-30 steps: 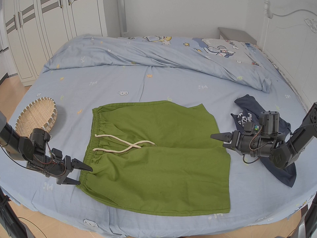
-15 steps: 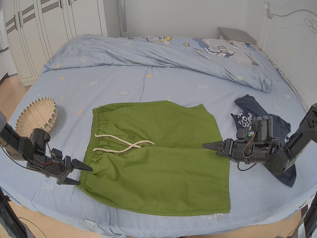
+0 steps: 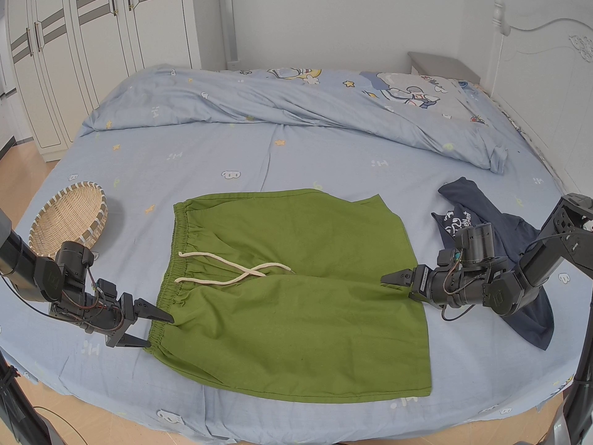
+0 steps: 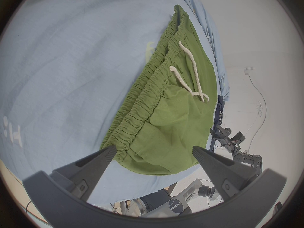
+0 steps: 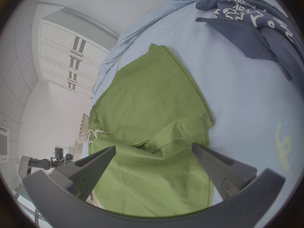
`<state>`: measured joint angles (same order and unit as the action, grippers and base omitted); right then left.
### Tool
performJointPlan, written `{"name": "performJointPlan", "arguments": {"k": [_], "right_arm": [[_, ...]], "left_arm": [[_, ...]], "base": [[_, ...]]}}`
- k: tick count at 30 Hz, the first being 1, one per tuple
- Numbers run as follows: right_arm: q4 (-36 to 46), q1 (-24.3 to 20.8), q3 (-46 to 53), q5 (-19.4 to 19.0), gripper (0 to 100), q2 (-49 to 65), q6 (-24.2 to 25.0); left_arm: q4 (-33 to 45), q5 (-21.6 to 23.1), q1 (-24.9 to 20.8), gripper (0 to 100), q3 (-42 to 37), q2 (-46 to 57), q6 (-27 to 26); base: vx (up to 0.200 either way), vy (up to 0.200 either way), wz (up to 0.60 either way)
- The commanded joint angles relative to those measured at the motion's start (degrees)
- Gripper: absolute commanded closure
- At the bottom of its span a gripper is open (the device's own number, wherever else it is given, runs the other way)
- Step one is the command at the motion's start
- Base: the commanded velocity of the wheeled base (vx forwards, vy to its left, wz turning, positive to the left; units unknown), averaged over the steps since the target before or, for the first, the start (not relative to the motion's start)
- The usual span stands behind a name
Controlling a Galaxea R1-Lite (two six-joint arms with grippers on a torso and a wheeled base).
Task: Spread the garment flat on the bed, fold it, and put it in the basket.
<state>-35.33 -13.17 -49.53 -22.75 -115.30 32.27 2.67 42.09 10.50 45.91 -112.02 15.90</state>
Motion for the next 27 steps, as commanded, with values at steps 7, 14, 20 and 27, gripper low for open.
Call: {"name": "performJointPlan", "arguments": {"k": [7, 14, 20, 27], "right_arm": [[10.1, 3.06, -0.13, -0.19, 0, 12.73, -0.1], [14.76, 4.38, -7.77, -1.07, 0, 18.36, -0.63], [24.43, 8.86, -27.2, -8.28, 0, 8.42, -9.24], [26.19, 9.83, -39.77, -11.35, 0, -1.51, -16.1]], "left_arm": [[-0.12, -0.08, 0.58, 0, 0.41, -0.39, -0.08], [-0.03, 0.53, 0.58, 0, -0.03, 0.31, -0.16], [-2.93, 0.71, 0.05, 0, -4.43, 3.65, -2.45], [-15.41, 1.06, -0.3, 0, -13.92, 4.18, -7.2]], "base": [[0.0, 0.0, 0.0], [0.0, 0.0, 0.0], [0.0, 0.0, 0.0], [0.0, 0.0, 0.0]]}}
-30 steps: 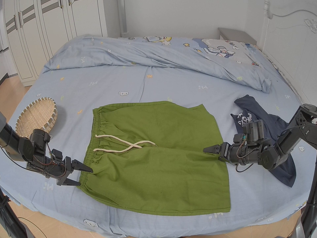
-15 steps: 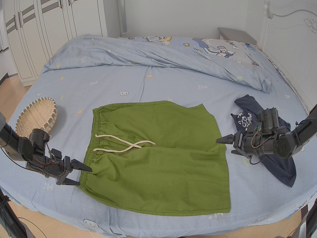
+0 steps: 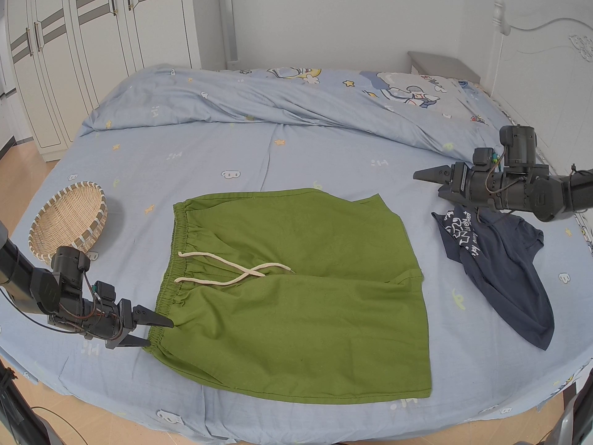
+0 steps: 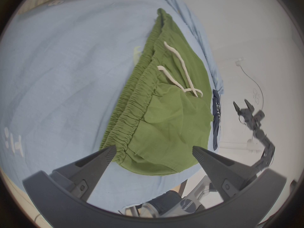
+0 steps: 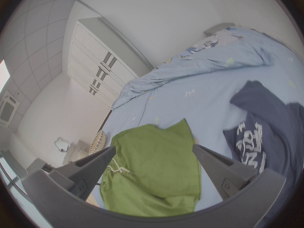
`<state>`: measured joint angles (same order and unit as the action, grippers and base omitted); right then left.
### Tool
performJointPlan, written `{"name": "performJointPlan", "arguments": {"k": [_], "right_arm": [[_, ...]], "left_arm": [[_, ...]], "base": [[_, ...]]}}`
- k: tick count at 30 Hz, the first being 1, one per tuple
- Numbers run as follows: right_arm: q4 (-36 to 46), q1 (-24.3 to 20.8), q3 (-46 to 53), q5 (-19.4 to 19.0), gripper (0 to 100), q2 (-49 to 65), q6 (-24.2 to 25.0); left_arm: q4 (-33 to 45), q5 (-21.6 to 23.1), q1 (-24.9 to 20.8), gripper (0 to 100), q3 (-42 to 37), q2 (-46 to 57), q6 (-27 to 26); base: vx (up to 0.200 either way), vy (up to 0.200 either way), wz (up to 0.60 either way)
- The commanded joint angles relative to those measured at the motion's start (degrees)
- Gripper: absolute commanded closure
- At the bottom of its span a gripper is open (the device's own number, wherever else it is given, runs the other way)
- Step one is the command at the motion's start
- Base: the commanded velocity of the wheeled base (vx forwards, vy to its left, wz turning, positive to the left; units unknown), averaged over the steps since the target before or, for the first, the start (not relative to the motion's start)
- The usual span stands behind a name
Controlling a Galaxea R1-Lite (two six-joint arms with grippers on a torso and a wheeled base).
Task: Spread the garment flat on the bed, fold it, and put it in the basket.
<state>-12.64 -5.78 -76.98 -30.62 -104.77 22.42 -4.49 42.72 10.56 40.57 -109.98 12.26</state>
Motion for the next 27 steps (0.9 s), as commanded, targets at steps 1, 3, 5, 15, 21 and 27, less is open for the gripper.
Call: {"name": "performJointPlan", "arguments": {"k": [1, 3, 5, 15, 21, 27], "right_arm": [[7.1, 2.26, -18.38, -3.48, 0, -15.03, -8.44], [12.99, 2.17, -25.94, -3.39, 0, -18.98, -10.29], [18.62, 2.0, -32.53, -3.3, 0, -23.2, -14.42], [28.9, 1.03, -37.61, -2.16, 0, -32.34, -18.73], [35.49, -0.02, -37.61, -2.16, 0, -35.42, -22.15], [3.94, -0.55, -13.46, -3.48, 0, -9.84, -23.3]], "left_arm": [[-13.0, 1.32, -0.45, 0, -11.74, 1.97, -5.85], [-15.47, 2.46, -0.36, 0, -13.85, 1.88, -7.87], [-15.73, 3.08, -0.36, 0, -14.2, 1.79, -8.4], [-15.64, 3.16, -1.42, 0, -14.29, 1.88, -7.87], [-15.82, 3.16, -2.21, 0, -15.35, 1.88, -8.57], [-16.26, 3.08, -2.56, 0, -16.4, 1.61, -11.38]], "base": [[0.0, 0.0, 0.0], [0.0, 0.0, 0.0], [0.0, 0.0, 0.0], [0.0, 0.0, 0.0], [0.0, 0.0, 0.0], [0.0, 0.0, 0.0]]}}
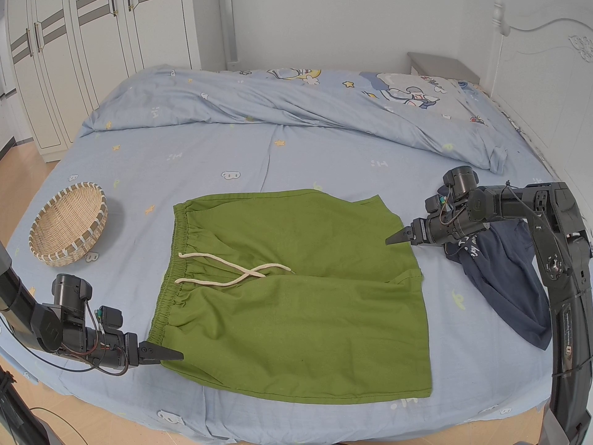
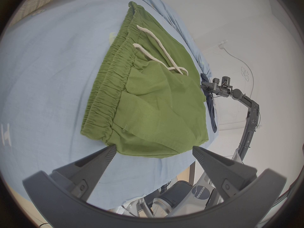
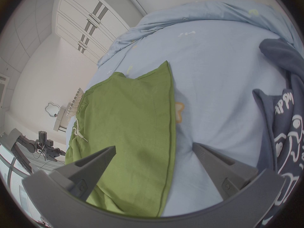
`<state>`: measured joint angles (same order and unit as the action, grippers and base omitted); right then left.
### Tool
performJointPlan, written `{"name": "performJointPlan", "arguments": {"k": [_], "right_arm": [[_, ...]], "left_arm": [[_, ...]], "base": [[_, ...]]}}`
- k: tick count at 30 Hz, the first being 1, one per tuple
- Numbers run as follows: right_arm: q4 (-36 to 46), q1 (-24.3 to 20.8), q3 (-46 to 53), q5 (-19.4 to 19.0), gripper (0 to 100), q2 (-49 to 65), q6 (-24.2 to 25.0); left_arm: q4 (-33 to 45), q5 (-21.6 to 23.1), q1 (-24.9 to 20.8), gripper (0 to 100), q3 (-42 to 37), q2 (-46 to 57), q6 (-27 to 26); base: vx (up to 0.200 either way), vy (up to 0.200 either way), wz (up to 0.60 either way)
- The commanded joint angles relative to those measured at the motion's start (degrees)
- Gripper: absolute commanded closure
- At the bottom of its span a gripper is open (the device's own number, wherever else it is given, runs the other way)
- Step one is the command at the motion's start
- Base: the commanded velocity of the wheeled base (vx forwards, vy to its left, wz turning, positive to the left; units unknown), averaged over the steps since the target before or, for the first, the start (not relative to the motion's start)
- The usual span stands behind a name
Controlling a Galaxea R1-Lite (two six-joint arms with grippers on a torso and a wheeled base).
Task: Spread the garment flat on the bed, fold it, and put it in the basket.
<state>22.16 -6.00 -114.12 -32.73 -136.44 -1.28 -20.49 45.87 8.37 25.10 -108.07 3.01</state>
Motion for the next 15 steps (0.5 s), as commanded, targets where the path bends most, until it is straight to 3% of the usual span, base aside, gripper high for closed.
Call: {"name": "performJointPlan", "arguments": {"k": [1, 2, 4, 5, 13, 15], "right_arm": [[-40.8, -0.15, 30.09, -2.42, 0, 23.67, 2.42], [-45.54, 0.11, 33.52, -3.3, 0, 24.82, 6.29], [-44.22, 0.46, 33.7, -4.53, 0, 26.75, 13.94], [-43.26, 0.55, 32.99, -5.15, 0, 27.28, 15.25], [-42.82, 1.52, 28.95, -5.15, 0, 22.88, 14.99], [-42.82, 1.6, 27.98, -5.15, 0, 22.09, 14.99]], "left_arm": [[-0.16, -0.08, -0.38, 0, -0.93, -0.39, -2.22], [-0.16, -0.08, -0.38, 0, -0.93, -0.3, -2.13], [-0.25, 0.01, -0.38, 0, -0.93, -0.3, -2.13], [-0.34, 0.09, -0.38, 0, -1.02, -0.3, -2.22], [-7.28, -0.17, -0.38, 0, -3.57, -1.09, -2.4], [-8.78, -0.17, -0.38, 0, -4.01, -1.71, -2.4]], "base": [[0.0, 0.0, 0.0], [0.0, 0.0, 0.0], [0.0, 0.0, 0.0], [0.0, 0.0, 0.0], [0.0, 0.0, 0.0], [0.2, 0.0, 0.0]]}}
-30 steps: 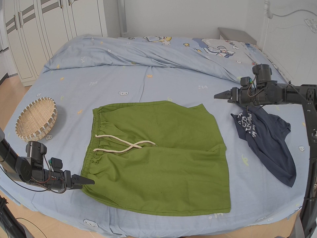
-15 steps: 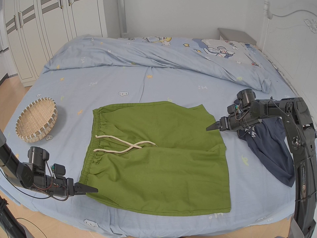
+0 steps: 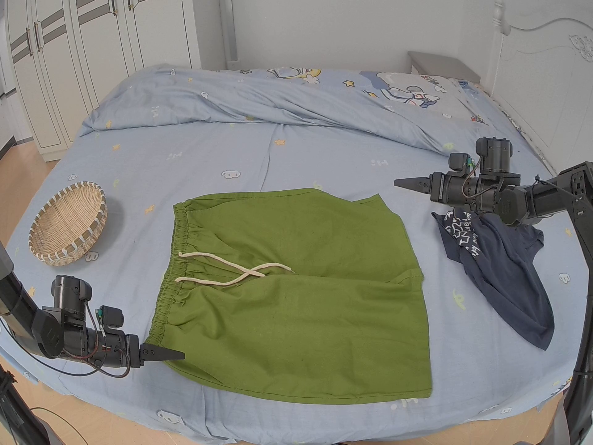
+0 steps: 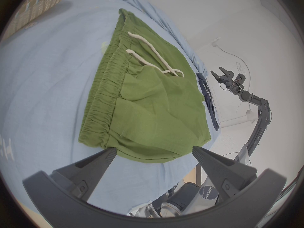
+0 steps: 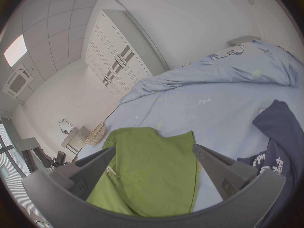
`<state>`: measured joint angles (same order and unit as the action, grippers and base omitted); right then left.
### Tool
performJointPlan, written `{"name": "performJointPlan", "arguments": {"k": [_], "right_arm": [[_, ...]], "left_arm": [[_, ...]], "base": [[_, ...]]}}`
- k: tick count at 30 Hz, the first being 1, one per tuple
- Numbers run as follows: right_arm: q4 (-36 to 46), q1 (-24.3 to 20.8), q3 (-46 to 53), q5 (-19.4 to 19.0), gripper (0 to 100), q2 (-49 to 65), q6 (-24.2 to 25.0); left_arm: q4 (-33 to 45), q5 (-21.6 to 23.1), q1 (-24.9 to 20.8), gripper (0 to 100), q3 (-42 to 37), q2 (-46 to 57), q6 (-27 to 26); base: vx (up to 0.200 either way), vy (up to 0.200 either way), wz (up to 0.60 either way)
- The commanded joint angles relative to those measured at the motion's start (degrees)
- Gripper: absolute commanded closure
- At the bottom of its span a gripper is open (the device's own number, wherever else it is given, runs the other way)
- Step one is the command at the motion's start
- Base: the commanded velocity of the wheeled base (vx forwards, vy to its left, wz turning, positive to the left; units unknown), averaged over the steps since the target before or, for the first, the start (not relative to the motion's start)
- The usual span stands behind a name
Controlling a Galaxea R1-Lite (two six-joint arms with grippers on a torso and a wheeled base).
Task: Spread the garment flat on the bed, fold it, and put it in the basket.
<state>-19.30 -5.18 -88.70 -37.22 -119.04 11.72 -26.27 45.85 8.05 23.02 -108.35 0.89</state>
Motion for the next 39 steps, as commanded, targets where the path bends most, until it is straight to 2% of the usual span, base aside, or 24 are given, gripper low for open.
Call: {"name": "performJointPlan", "arguments": {"k": [1, 16, 22, 24, 27, 31, 39], "right_arm": [[-1.27, 0.79, 2.13, -0.66, 0, 4.52, 2.0], [0.49, 0.79, -2.0, -0.66, 0, 2.15, 1.91], [6.03, 0.0, -8.51, -0.66, 0, -2.51, 1.64], [11.74, -0.8, -11.94, -0.66, 0, -5.06, -0.47], [15.78, -0.97, -14.13, -0.58, 0, -6.64, -3.89], [16.49, -1.32, -14.31, -0.58, 0, -8.14, -4.77], [16.13, -1.41, -14.66, 0.74, 0, -9.02, -4.6]], "left_arm": [[-3.52, -0.15, -0.05, 0, -2.1, -1.6, -0.27], [-8.45, -0.23, -0.05, 0, -4.3, -3.01, -0.36], [-9.94, -0.32, -0.14, 0, -5.09, -3.1, -0.45], [-10.12, -0.32, -0.14, 0, -5.26, -3.45, -0.45], [-10.64, -0.41, -0.05, 0, -5.44, -3.36, -0.45], [-11.35, -0.06, 0.04, 0, -6.14, -3.01, -0.63], [-13.72, 2.4, 0.39, 0, -10.27, 8.42, 0.25]], "base": [[0.2, 0.0, 0.0], [0.2, 0.0, 0.0], [0.0, 0.0, 0.0], [0.0, 0.0, 0.0], [0.0, 0.0, 0.0], [0.0, 0.0, 0.0], [0.0, 0.0, 0.0]]}}
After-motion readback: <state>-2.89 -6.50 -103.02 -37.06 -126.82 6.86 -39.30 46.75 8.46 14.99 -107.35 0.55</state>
